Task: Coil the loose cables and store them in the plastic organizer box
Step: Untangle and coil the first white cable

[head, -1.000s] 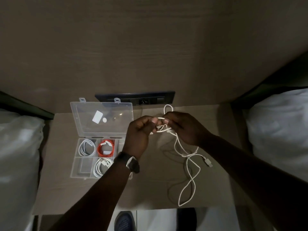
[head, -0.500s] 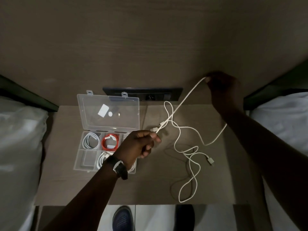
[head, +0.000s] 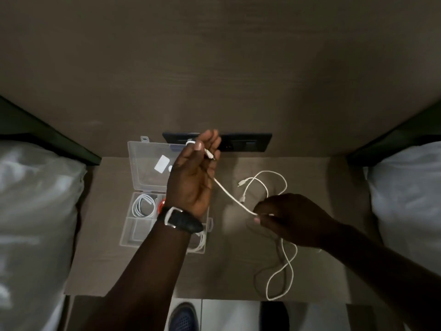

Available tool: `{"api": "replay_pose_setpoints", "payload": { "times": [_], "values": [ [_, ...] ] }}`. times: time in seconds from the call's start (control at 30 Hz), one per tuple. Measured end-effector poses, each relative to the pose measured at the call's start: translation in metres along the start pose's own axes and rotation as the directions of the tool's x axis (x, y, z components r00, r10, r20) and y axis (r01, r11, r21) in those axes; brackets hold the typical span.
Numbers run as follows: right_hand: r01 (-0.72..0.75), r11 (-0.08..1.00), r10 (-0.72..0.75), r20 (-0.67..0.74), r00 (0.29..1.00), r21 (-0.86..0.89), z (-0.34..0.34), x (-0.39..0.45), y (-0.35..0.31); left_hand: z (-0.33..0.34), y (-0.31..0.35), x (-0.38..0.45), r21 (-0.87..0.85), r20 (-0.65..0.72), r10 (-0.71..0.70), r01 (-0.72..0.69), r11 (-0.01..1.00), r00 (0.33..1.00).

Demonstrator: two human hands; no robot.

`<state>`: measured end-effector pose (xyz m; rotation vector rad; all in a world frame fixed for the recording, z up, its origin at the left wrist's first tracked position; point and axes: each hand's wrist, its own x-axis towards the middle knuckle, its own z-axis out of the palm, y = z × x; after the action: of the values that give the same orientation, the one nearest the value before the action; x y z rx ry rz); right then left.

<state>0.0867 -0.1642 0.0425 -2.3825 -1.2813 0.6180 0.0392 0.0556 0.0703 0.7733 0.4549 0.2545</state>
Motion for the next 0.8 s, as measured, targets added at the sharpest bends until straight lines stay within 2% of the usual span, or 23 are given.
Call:
{"api": "replay_pose_setpoints", "payload": {
  "times": [0.03, 0.1, 0.13, 0.17, 0.23, 0.27, 0.3, 0.37, 0.47, 0.6, 0.67, 0.7, 0.73, 0.8],
  "values": [
    [0.066, 0.998, -0.066, -0.013, 0.998, -0.002, -0.011, -0.004, -0.007, -0.002, -0.003, 0.001, 0.218, -0.015, 0.041, -0.037, 0.975, 0.999],
    [0.177, 0.984, -0.175, -0.153, 0.973, 0.001, -0.036, -0.003, -0.015, -0.002, -0.014, -0.006, 0.605, 0.076, 0.044, -0.081, 0.792, 0.996],
    [0.21, 0.978, -0.204, -0.251, 0.946, -0.004, -0.049, 0.003, -0.016, 0.0, -0.022, -0.013, 0.68, 0.138, -0.019, -0.081, 0.728, 0.99],
    [0.222, 0.975, -0.213, -0.335, 0.918, -0.011, -0.062, 0.01, -0.016, 0.004, -0.03, -0.02, 0.675, 0.16, -0.11, -0.027, 0.738, 0.981],
    [0.181, 0.983, -0.146, -0.445, 0.884, 0.037, -0.077, 0.029, -0.014, 0.012, -0.041, -0.037, 0.495, 0.151, -0.294, 0.186, 0.849, 0.944],
    [0.141, 0.985, -0.079, -0.465, 0.882, 0.101, -0.079, 0.038, -0.013, 0.014, -0.041, -0.045, 0.329, 0.17, -0.369, 0.3, 0.895, 0.914],
    [0.105, 0.98, -0.016, -0.461, 0.887, 0.168, -0.077, 0.045, -0.01, 0.015, -0.04, -0.051, 0.131, 0.216, -0.413, 0.393, 0.91, 0.885],
    [0.043, 0.973, 0.059, -0.428, 0.902, 0.225, -0.061, 0.053, -0.005, 0.017, -0.032, -0.057, -0.189, 0.302, -0.4, 0.466, 0.864, 0.865],
    [-0.009, 0.98, 0.08, -0.354, 0.932, 0.198, -0.031, 0.044, 0.001, 0.016, -0.016, -0.054, -0.306, 0.3, -0.33, 0.418, 0.855, 0.895],
    [0.042, 0.997, -0.028, -0.193, 0.981, 0.07, -0.01, 0.014, -0.005, 0.006, 0.011, -0.033, -0.345, 0.108, -0.159, 0.187, 0.92, 0.981],
    [0.095, 0.995, -0.094, -0.027, 0.995, 0.023, -0.01, 0.001, -0.014, 0.003, 0.016, -0.021, -0.251, 0.032, -0.044, 0.051, 0.967, 0.999],
    [0.123, 0.992, -0.123, 0.028, 0.992, 0.01, -0.012, -0.004, -0.021, 0.003, 0.013, -0.017, -0.114, -0.01, 0.022, -0.023, 0.993, 1.0],
    [0.158, 0.988, -0.157, 0.047, 0.986, -0.005, -0.018, -0.007, -0.027, 0.004, 0.009, -0.015, 0.093, -0.038, 0.095, -0.091, 0.992, 0.995],
    [0.229, 0.973, -0.228, 0.012, 0.974, -0.032, -0.037, -0.006, -0.039, 0.009, -0.006, -0.021, 0.486, 0.05, 0.131, -0.139, 0.863, 0.99]
  ]
}}
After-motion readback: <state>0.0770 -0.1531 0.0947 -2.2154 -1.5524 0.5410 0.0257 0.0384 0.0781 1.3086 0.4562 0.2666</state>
